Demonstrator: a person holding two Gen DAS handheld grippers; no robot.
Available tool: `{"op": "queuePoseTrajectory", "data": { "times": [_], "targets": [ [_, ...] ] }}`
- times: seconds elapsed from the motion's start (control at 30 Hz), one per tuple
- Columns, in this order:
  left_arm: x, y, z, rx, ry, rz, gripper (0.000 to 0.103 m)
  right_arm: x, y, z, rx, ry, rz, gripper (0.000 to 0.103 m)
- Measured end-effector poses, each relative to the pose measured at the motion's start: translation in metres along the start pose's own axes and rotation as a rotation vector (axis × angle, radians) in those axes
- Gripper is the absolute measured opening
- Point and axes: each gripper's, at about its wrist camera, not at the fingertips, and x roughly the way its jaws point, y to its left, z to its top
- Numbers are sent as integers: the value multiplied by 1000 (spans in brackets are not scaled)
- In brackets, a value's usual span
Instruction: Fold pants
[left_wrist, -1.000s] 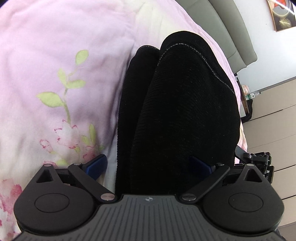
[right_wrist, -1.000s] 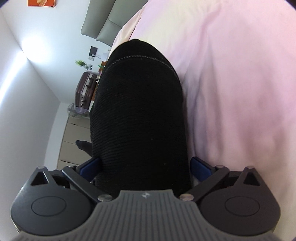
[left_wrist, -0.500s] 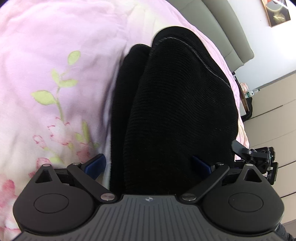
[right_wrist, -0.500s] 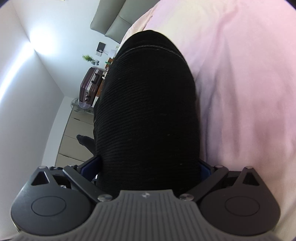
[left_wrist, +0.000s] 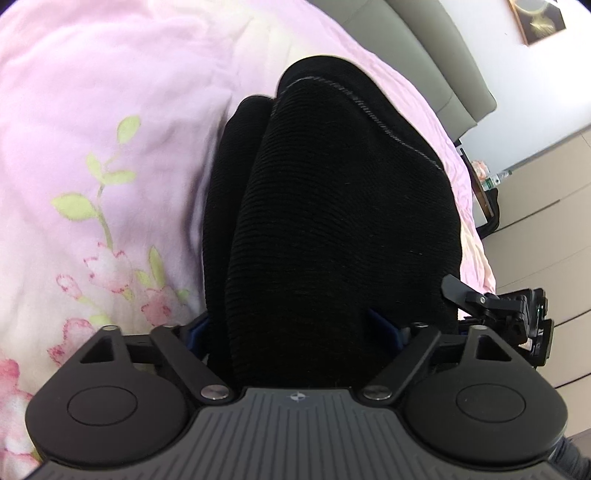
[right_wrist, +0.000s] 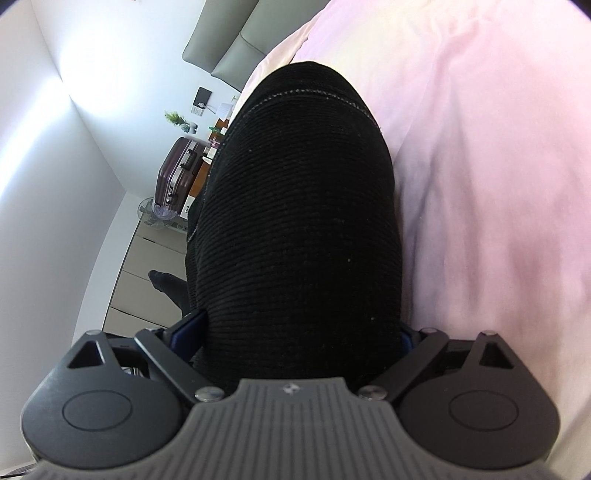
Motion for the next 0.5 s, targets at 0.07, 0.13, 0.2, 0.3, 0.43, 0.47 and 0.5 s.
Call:
{"op": "queuePoseTrajectory", "data": {
  "times": [0.07, 0.13, 0.2, 0.3, 0.43, 0.47, 0.5],
  "targets": [
    [-5, 2, 1, -18, -4, -16, 81, -2, 1, -1, 4, -6, -5, 85],
    [-12, 8, 2, -46, -9, -46, 76, -4, 3, -1, 7, -5, -8, 83],
    [-14, 11, 1, -59, -13, -60, 75, -6, 6, 0, 7, -3, -9, 82],
    [-10, 16, 3, -91, 2, -37, 86, -4, 9, 1, 6, 5, -36, 83],
    [-8, 24, 7, -122, 43, -33, 102, -2, 14, 7, -2, 37, -58, 86],
    [-8, 25, 7, -123, 49, -35, 103, -2, 14, 9, -5, 46, -62, 87],
    [-6, 23, 8, -120, 54, -33, 103, -2, 14, 11, -8, 52, -65, 88]
  ]
}}
